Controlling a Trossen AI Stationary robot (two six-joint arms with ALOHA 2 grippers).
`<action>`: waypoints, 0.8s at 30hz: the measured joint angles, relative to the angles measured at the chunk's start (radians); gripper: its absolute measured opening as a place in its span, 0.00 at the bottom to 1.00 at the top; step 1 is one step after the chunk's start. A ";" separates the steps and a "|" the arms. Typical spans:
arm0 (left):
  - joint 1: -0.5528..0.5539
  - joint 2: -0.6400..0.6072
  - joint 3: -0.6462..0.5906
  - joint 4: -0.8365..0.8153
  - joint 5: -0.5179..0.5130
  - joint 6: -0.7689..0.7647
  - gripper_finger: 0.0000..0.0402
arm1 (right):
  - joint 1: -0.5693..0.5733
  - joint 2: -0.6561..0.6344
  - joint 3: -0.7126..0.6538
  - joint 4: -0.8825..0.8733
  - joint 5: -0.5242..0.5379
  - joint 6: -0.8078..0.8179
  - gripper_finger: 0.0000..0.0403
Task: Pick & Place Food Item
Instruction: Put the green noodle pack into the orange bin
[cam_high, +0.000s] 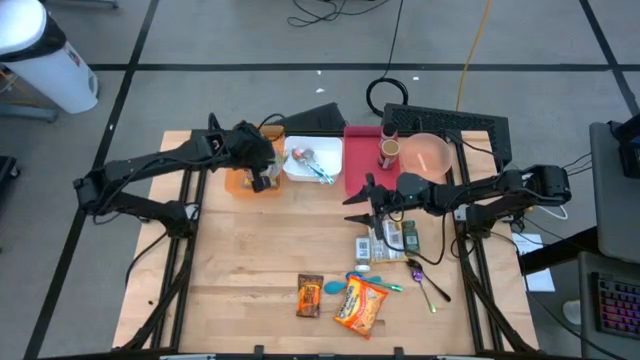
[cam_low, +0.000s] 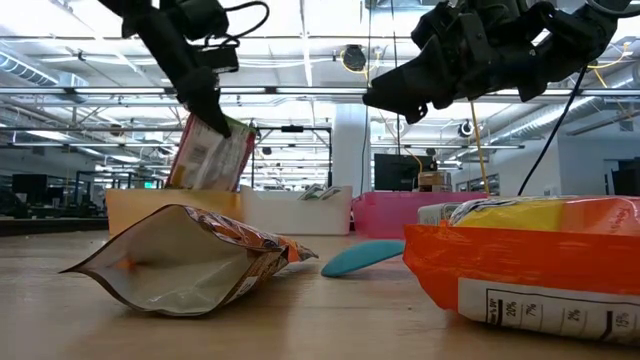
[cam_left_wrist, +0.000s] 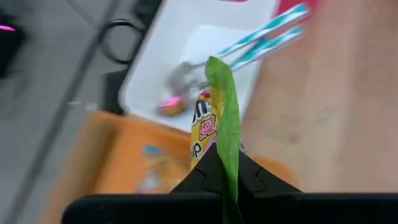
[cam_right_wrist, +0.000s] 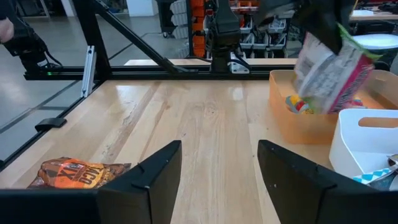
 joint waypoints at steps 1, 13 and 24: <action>0.014 -0.002 0.000 -0.011 0.037 -0.009 0.00 | 0.000 0.000 0.000 0.000 0.000 0.002 0.50; 0.218 -0.008 0.001 -0.093 0.271 -0.043 0.00 | 0.000 0.000 0.000 0.000 0.000 0.015 0.50; 0.388 0.000 0.001 -0.108 0.585 -0.105 0.00 | 0.000 0.000 0.000 0.000 0.001 0.015 0.50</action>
